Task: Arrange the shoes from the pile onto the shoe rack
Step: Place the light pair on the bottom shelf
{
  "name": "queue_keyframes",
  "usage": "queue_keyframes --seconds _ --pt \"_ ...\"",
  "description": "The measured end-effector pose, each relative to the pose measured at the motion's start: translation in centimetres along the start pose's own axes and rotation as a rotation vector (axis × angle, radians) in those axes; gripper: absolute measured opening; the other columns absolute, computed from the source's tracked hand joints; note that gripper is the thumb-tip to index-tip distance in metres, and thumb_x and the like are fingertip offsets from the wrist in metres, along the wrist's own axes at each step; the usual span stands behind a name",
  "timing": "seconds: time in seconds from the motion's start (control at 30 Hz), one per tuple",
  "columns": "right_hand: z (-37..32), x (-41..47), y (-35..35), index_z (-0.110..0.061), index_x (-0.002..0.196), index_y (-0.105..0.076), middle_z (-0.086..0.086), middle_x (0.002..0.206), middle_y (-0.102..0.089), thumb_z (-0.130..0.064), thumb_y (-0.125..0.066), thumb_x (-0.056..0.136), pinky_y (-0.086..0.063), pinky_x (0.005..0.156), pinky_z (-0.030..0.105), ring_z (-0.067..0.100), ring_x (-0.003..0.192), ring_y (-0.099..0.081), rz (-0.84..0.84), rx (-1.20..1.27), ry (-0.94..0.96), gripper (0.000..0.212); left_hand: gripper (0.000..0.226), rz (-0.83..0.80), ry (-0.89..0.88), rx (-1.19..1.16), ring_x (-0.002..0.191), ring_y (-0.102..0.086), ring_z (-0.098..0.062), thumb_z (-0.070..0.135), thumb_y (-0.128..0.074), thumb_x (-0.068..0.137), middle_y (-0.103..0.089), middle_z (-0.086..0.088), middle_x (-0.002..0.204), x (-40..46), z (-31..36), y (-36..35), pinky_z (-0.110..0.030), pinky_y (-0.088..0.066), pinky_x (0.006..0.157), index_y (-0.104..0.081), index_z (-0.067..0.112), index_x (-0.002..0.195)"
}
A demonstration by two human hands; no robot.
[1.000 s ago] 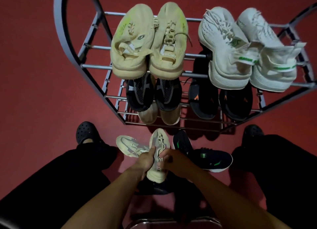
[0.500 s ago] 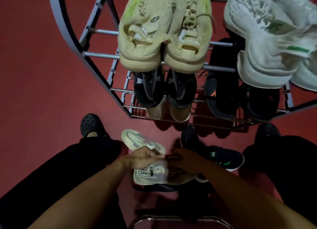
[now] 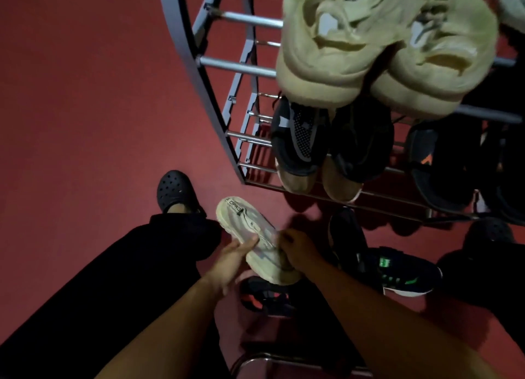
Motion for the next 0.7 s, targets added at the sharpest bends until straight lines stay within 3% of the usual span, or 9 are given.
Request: queue_keyframes --seconds 0.1,0.17,0.2,0.27,0.3,0.37,0.47,0.53,0.7 --pt "-0.7 1.5 -2.0 -0.016 0.081 -0.069 0.009 0.079 -0.065 -0.018 -0.055 0.093 -0.046 0.071 0.032 0.019 0.075 -0.056 0.004 -0.059 0.003 0.018 0.036 0.071 -0.067 -0.108 0.086 -0.076 -0.021 0.026 -0.065 0.095 -0.077 -0.011 0.101 0.7 0.1 0.4 -0.025 -0.058 0.061 -0.063 0.005 0.125" --pt "-0.7 2.5 -2.1 -0.017 0.058 -0.056 0.006 0.064 -0.058 -0.024 -0.053 0.091 -0.042 0.065 0.032 0.018 0.067 -0.053 0.056 -0.074 -0.007 0.034 0.028 0.139 -0.093 -0.075 0.058 -0.072 -0.012 0.021 -0.062 0.098 -0.076 -0.01 0.082 0.9 0.2 1.4 -0.018 -0.05 0.045 -0.064 0.001 0.117" --pt "-0.4 3.0 -1.9 -0.018 0.052 -0.049 0.003 0.06 -0.054 -0.027 -0.052 0.089 -0.04 0.063 0.031 0.018 0.065 -0.052 0.081 -0.07 -0.011 0.038 0.025 0.16 -0.085 -0.068 0.057 -0.071 -0.011 0.021 -0.063 0.097 -0.076 -0.009 0.082 1.0 0.0 1.9 -0.018 -0.05 0.044 -0.065 0.003 0.114" --pt "0.5 3.7 -1.6 -0.016 0.069 -0.06 0.006 0.078 -0.065 -0.043 -0.051 0.081 -0.049 0.07 0.035 0.024 0.077 -0.063 0.109 -0.106 -0.04 0.031 0.024 0.201 -0.076 -0.063 0.077 -0.076 -0.017 0.025 -0.069 0.093 -0.078 -0.009 0.096 1.5 -0.7 3.4 -0.028 -0.06 0.062 -0.068 0.01 0.112" --pt "2.1 4.5 -1.8 -0.018 0.093 -0.065 0.009 0.097 -0.068 -0.052 -0.051 0.077 -0.052 0.08 0.039 0.028 0.092 -0.065 0.077 -0.134 -0.08 0.04 0.025 0.233 -0.085 -0.045 0.088 -0.076 -0.021 0.026 -0.072 0.091 -0.078 -0.007 0.101 1.8 -1.2 4.3 -0.036 -0.062 0.076 -0.069 0.013 0.113" --pt "7.0 6.9 -2.9 -0.022 0.13 -0.05 0.007 0.125 -0.062 -0.062 -0.057 0.074 -0.049 0.093 0.039 0.029 0.113 -0.06 -0.005 -0.215 -0.162 0.07 0.025 0.271 -0.108 0.018 0.097 -0.074 -0.023 0.025 -0.074 0.089 -0.078 -0.006 0.104 1.9 -2.0 5.3 -0.041 -0.059 0.088 -0.072 0.013 0.112" --pt "6.3 5.5 -2.2 -0.021 0.137 -0.042 0.011 0.137 -0.052 -0.074 -0.061 0.068 -0.045 0.101 0.04 0.031 0.123 -0.053 -0.022 -0.426 -0.247 0.089 0.02 0.288 -0.128 0.069 0.087 -0.075 -0.015 0.016 -0.072 0.09 -0.078 -0.006 0.098 1.7 -2.9 5.8 -0.023 -0.059 0.071 -0.072 0.006 0.108" --pt "6.0 4.8 -2.6 -0.016 0.144 -0.038 0.018 0.144 -0.04 -0.067 -0.061 0.078 -0.035 0.111 0.043 0.037 0.132 -0.041 -0.057 -0.549 -0.285 0.087 0.017 0.309 -0.123 0.104 0.073 -0.073 -0.006 0.012 -0.072 0.09 -0.077 -0.003 0.089 1.7 -3.2 6.2 -0.014 -0.054 0.06 -0.07 0.0 0.103" --pt "7.4 4.4 -3.5 -0.011 0.145 -0.038 0.019 0.145 -0.041 -0.05 -0.066 0.084 -0.039 0.108 0.043 0.037 0.132 -0.043 0.061 -0.387 -0.347 0.077 0.023 0.328 -0.115 0.13 0.071 -0.072 -0.007 0.014 -0.075 0.088 -0.076 -0.004 0.088 2.4 -4.4 6.7 -0.014 -0.053 0.06 -0.071 0.001 0.106"
Point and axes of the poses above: each hand's wrist, its own x-axis towards the middle knuckle, its own y-axis out of the back of the hand, z = x × y, the point moved 6 cm from there along x, towards the middle knuckle
